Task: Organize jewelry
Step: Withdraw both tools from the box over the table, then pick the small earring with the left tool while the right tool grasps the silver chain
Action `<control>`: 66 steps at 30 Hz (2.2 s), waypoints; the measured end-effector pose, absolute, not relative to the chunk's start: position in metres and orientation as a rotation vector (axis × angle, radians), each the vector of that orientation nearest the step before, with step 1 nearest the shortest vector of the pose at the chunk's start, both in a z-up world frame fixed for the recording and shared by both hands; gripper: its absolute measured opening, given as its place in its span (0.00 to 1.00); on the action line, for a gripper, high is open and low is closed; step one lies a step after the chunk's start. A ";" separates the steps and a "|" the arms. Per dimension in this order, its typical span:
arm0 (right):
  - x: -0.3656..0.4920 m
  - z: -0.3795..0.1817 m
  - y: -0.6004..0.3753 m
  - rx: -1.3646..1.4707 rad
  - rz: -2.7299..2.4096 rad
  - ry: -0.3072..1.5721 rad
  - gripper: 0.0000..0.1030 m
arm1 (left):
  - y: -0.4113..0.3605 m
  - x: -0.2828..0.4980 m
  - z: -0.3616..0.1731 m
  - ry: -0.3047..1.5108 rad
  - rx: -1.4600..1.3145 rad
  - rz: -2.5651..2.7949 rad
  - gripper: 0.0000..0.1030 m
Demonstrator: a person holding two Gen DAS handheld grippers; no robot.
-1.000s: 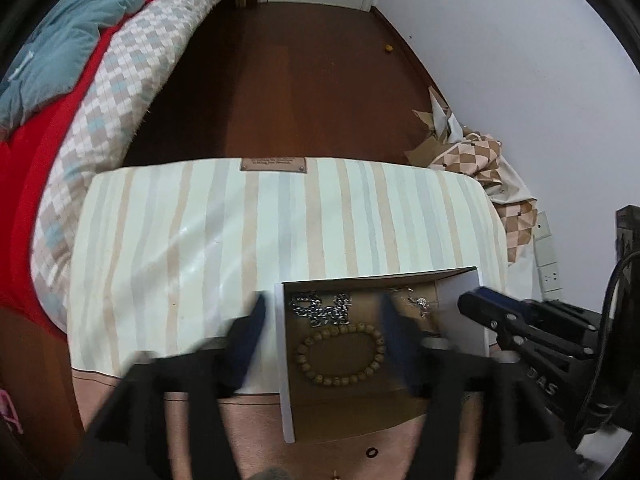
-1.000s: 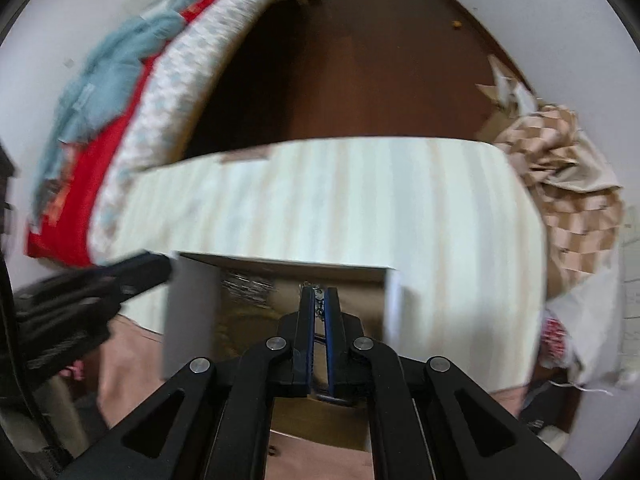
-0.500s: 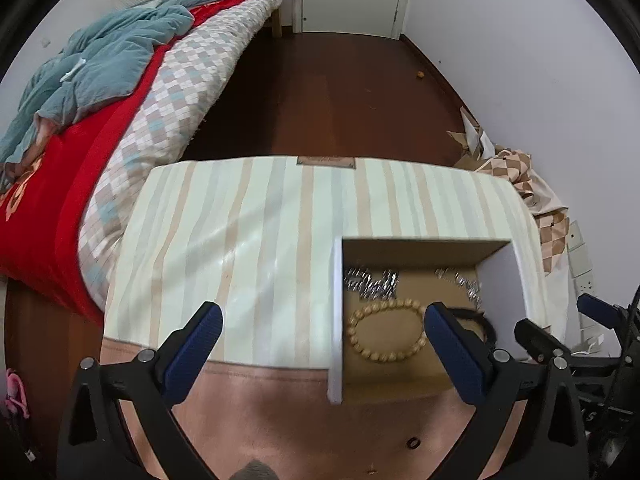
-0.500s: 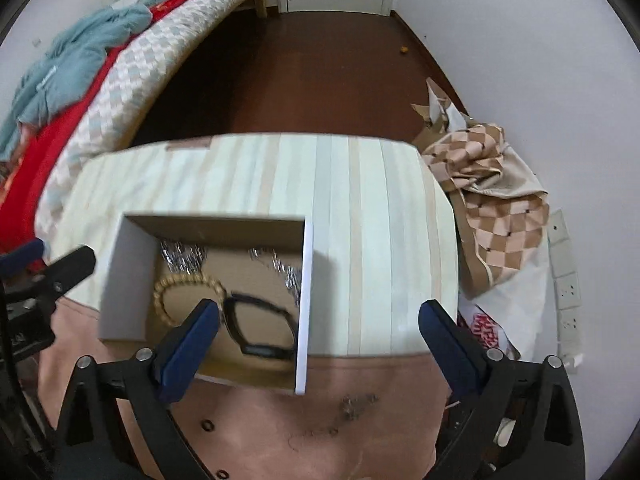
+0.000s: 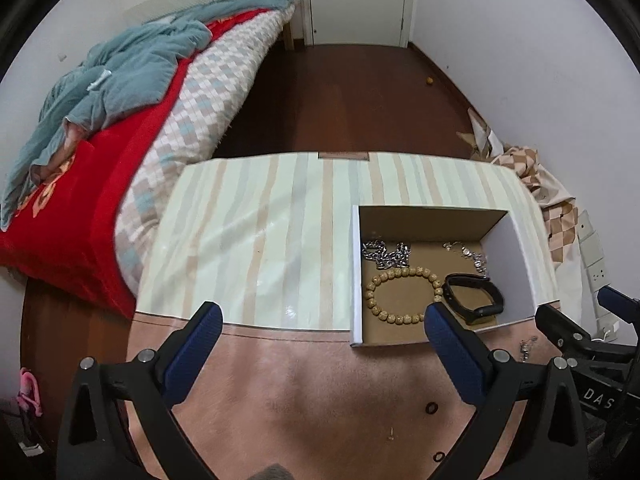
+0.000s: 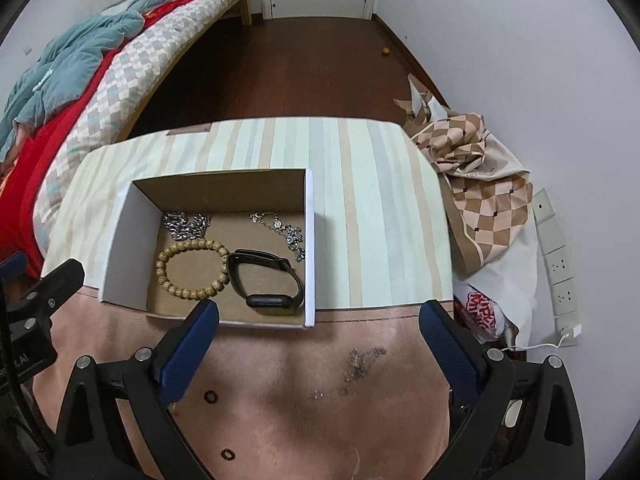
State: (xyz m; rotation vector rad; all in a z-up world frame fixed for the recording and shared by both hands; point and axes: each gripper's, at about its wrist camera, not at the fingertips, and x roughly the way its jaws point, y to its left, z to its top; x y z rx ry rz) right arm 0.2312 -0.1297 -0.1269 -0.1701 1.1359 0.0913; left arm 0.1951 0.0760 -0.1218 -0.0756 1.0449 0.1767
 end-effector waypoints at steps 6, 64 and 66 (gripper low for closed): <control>0.206 -0.095 -0.133 -0.150 0.096 1.074 0.98 | 0.071 0.171 -0.097 0.988 -0.068 0.168 1.00; 0.202 -0.236 -0.198 -0.053 0.066 1.082 0.37 | 0.068 0.120 -0.228 1.221 -0.041 0.315 1.00; 0.201 -0.236 -0.193 -0.068 0.069 1.072 0.12 | 0.070 0.118 -0.230 1.232 -0.059 0.298 1.00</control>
